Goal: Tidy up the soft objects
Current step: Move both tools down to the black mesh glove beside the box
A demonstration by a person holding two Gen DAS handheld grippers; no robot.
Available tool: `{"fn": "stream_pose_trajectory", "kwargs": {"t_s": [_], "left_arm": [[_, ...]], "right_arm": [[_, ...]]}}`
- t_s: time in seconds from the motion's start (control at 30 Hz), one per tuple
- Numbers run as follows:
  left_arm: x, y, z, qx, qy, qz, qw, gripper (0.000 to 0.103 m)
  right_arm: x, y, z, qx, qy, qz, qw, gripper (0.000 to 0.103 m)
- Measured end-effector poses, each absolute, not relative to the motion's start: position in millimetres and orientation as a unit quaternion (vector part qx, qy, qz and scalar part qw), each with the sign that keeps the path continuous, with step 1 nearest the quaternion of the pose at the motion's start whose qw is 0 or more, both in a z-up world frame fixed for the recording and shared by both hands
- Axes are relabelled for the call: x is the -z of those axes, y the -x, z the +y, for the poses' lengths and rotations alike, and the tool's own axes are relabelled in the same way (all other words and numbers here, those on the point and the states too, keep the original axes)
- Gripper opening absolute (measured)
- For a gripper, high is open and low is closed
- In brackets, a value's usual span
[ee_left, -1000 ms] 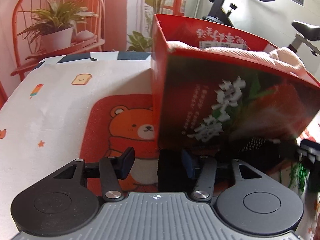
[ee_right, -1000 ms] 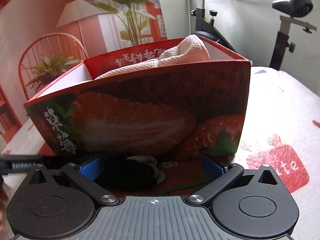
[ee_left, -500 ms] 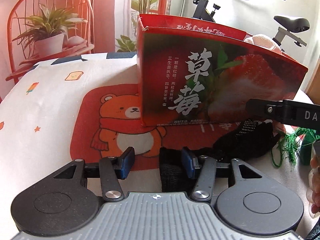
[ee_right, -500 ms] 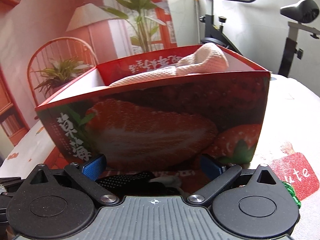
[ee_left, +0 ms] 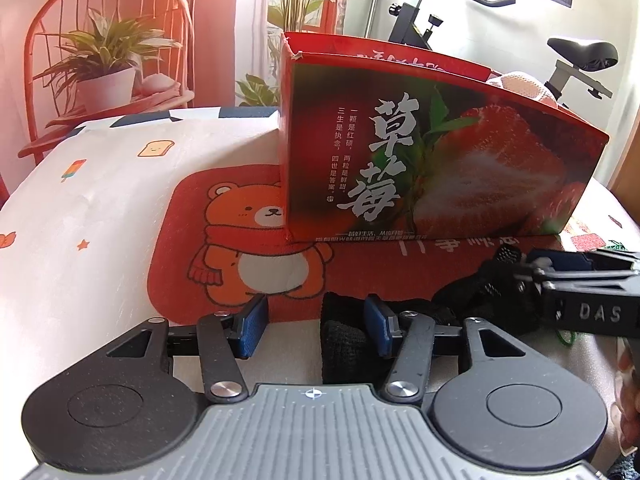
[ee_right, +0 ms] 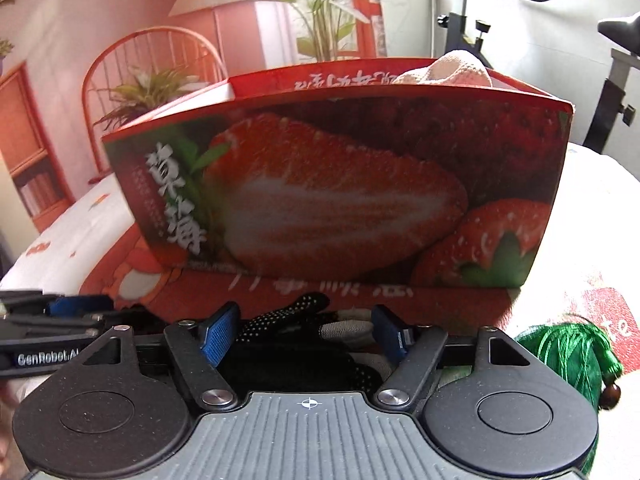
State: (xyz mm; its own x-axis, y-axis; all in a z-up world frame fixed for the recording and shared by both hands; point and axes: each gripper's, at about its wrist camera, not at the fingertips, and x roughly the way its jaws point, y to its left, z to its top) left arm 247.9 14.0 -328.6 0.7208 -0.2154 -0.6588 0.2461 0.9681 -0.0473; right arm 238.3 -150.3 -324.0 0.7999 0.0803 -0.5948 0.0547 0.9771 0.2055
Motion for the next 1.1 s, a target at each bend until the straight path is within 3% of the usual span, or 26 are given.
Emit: {"fn": "stream_pose_trajectory", "kwargs": {"t_s": [0.4,0.67,1.1], "left_arm": [[328.4,-244.1,11.7,0.119,-0.024,0.350,0.929,0.062],[327.2,-238.0,14.5,0.113,-0.018,0.357,0.927,0.062],[318.7,-221.1,31.6,0.122,0.043,0.392,0.911,0.061]], "right_arm": [[315.9,-207.8,-151.1,-0.031,-0.088,0.324,0.942,0.068],[308.1,-190.8,-143.8,-0.037,-0.002,0.307,0.951,0.068],[307.5,-184.2,-147.7,-0.039,-0.036,0.319,0.946,0.064]]}}
